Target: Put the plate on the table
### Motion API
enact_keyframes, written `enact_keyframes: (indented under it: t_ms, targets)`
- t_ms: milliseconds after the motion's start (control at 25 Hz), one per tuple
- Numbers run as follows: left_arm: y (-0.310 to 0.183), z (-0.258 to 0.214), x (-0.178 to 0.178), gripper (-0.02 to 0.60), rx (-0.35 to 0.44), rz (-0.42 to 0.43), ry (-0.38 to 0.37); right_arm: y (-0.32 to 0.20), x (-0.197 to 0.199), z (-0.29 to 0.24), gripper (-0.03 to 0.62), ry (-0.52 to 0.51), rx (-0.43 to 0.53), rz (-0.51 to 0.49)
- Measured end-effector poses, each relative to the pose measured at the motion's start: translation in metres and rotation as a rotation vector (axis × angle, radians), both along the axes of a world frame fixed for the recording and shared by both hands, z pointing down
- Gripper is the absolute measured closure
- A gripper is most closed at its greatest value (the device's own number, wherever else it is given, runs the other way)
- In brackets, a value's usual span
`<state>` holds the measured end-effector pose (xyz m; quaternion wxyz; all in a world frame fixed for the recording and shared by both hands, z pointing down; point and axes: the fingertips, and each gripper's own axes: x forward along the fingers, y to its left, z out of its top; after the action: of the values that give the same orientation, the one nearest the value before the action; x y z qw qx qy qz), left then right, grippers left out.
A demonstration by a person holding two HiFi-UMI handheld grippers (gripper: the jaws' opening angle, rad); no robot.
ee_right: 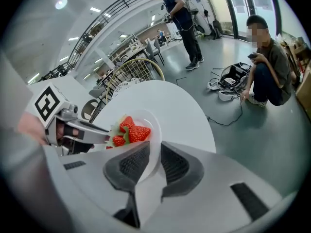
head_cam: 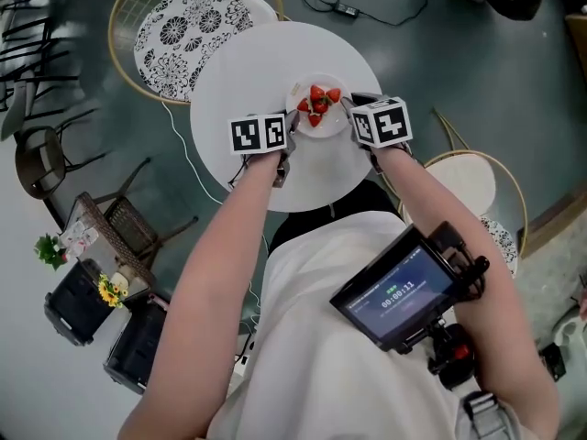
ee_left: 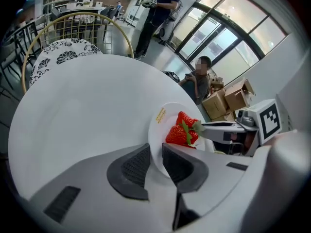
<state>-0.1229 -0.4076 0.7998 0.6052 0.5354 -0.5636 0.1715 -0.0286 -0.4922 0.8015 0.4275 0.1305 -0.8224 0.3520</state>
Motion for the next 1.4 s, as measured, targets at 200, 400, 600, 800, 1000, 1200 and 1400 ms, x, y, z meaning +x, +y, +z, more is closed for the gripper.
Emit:
enact_keyframes:
  t_ms: [200,400,600,800,1000,1200,1400]
  targets:
    - [0.007,-0.018,0.003,0.514,0.018,0.013,-0.014,0.006,0.002,-0.018,0.539,0.032,0.063,0.002]
    - [0.013,-0.021,-0.006,0.511,0.029,0.003,-0.046,0.001,0.007,-0.018,0.537,0.044,0.077,0.026]
    - [0.024,-0.031,-0.011,0.511,0.058,0.007,-0.053,-0.007,0.016,-0.028,0.538,0.03,0.116,0.086]
    - [0.036,-0.04,-0.004,0.512,0.102,0.039,-0.062,-0.019,0.03,-0.039,0.539,0.011,0.172,0.163]
    - [0.059,-0.043,0.004,0.512,0.157,0.09,-0.051,-0.008,0.042,-0.042,0.542,-0.007,0.148,0.186]
    - [0.096,-0.078,0.016,0.547,0.25,0.163,-0.056,0.027,0.054,-0.087,0.589,-0.103,0.146,0.206]
    - [0.124,-0.112,0.027,0.575,0.367,0.241,-0.058,0.068,0.068,-0.121,0.589,-0.168,0.145,0.232]
